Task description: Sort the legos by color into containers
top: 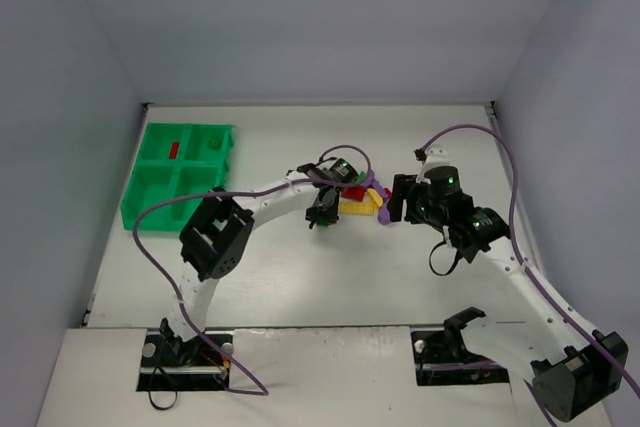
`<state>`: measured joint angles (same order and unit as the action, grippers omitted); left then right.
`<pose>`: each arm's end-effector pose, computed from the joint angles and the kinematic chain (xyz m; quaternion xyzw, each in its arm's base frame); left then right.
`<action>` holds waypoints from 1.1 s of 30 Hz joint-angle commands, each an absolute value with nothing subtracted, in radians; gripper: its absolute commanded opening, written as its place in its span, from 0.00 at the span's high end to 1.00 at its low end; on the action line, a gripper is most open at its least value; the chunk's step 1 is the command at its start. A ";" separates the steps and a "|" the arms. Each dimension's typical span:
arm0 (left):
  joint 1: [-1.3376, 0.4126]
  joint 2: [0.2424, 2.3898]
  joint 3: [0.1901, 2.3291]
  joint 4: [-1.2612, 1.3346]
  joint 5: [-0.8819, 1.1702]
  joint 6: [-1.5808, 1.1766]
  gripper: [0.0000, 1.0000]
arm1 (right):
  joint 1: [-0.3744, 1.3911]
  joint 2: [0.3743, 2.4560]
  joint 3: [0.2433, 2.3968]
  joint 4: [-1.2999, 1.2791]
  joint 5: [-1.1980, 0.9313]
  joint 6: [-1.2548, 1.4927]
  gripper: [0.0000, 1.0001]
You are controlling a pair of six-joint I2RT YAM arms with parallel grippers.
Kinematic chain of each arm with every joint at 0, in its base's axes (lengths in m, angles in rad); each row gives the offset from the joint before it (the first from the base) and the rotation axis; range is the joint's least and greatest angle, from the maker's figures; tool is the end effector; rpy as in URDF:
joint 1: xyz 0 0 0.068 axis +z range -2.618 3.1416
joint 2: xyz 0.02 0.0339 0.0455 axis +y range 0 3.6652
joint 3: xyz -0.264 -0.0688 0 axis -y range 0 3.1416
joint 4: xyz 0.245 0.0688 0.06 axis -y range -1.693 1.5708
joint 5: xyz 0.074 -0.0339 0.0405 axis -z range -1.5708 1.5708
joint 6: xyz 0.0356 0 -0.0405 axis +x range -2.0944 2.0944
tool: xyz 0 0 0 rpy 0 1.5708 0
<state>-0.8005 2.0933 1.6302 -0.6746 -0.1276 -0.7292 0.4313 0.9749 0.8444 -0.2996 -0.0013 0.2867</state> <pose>0.3122 -0.3152 0.1873 0.0210 0.9745 -0.1035 0.1978 0.2018 0.0929 0.3139 -0.0612 0.8395 0.1902 0.5053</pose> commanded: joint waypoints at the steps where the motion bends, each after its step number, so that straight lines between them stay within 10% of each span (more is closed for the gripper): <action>1: -0.759 1.913 1.596 -0.721 -0.195 -0.677 1.00 | 0.423 0.976 0.862 -0.264 0.020 0.290 0.36; 19: -0.212 1.953 2.075 -0.830 -0.164 -0.238 1.00 | 0.422 1.005 0.893 -0.256 0.020 0.284 0.36; 29: -0.065 2.126 2.152 -0.838 -0.129 -0.192 0.90 | 0.420 0.986 0.890 -0.259 0.025 0.275 0.36; 33: -0.058 2.131 2.141 -0.831 -0.118 -0.176 0.69 | 0.420 0.994 0.890 -0.259 0.023 0.273 0.36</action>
<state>-0.0658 2.2024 2.0995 -0.8330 -0.1265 -0.2081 0.4255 1.0004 0.8452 -0.2989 0.0010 0.2829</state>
